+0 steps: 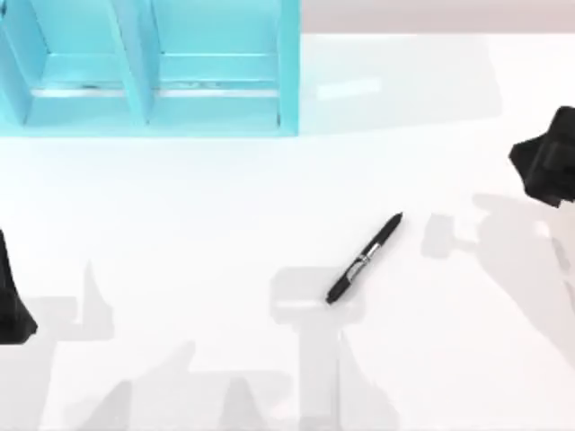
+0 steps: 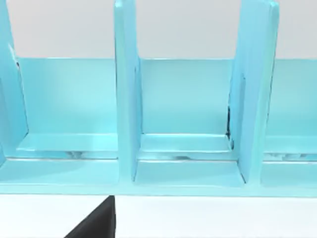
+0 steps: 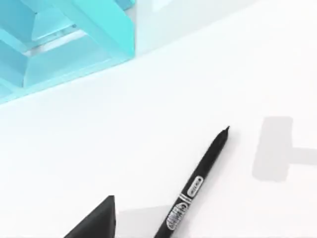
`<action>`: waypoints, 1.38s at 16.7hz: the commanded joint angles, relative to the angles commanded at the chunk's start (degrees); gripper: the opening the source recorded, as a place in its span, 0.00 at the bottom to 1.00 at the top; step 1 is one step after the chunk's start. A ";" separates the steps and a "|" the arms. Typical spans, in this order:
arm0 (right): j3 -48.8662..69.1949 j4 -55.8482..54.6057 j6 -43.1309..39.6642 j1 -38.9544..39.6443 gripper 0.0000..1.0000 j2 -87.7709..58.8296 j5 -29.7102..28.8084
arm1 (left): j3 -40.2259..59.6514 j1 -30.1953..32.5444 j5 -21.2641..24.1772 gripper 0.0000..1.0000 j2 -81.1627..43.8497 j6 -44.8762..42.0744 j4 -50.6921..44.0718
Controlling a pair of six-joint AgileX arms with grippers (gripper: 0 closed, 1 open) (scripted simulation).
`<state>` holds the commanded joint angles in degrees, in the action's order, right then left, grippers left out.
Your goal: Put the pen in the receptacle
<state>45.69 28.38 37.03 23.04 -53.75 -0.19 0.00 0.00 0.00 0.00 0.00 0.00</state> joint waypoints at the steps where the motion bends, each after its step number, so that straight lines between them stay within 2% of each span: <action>1: 5.04 3.49 3.69 1.76 1.00 -7.29 0.09 | 0.00 0.00 0.00 1.00 0.00 0.00 0.00; 6: 28.13 19.66 19.58 7.55 1.00 -40.13 0.80 | 0.00 0.00 0.00 1.00 0.00 0.00 0.00; 11: 46.18 30.37 29.44 8.73 1.00 -60.33 1.47 | 0.00 0.00 0.00 1.00 0.00 0.00 0.00; 15: 53.99 34.07 32.67 8.25 1.00 -68.30 1.66 | 0.00 0.00 0.00 1.00 0.00 0.00 0.00; 23: 53.82 33.24 32.91 8.29 1.00 -69.30 1.65 | 0.00 0.00 0.00 1.00 0.00 0.00 0.00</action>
<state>99.51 61.62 69.94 31.33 -123.05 1.47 0.00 0.00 0.00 0.00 0.00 0.00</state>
